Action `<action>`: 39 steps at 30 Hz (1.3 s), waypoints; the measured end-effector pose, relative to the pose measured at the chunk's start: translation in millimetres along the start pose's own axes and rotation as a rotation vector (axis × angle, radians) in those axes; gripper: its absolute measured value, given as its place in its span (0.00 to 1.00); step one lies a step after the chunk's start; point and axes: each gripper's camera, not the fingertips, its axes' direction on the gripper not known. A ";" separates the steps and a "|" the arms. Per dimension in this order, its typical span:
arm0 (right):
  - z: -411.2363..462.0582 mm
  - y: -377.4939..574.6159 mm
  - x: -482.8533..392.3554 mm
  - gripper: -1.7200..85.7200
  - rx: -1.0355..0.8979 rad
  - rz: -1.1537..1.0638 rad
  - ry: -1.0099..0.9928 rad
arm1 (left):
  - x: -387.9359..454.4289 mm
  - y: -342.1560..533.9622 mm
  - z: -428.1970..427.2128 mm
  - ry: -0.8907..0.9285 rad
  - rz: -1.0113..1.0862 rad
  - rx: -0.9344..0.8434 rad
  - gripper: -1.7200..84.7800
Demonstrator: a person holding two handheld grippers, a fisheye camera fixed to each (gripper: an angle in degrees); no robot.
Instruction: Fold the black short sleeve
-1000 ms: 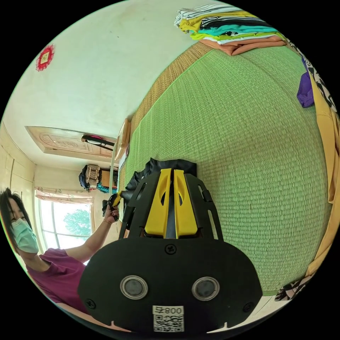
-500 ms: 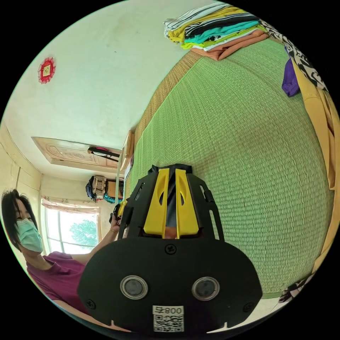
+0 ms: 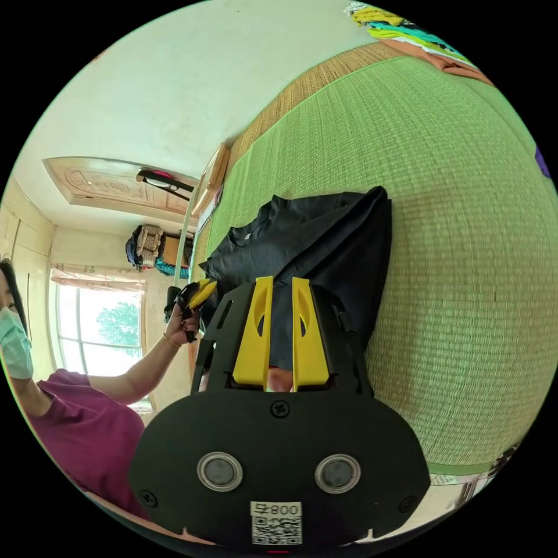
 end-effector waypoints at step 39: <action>22.0 -91.6 -12.4 0.05 0.092 -0.113 -0.011 | 11.5 -7.1 151.9 -0.360 0.337 -0.156 0.02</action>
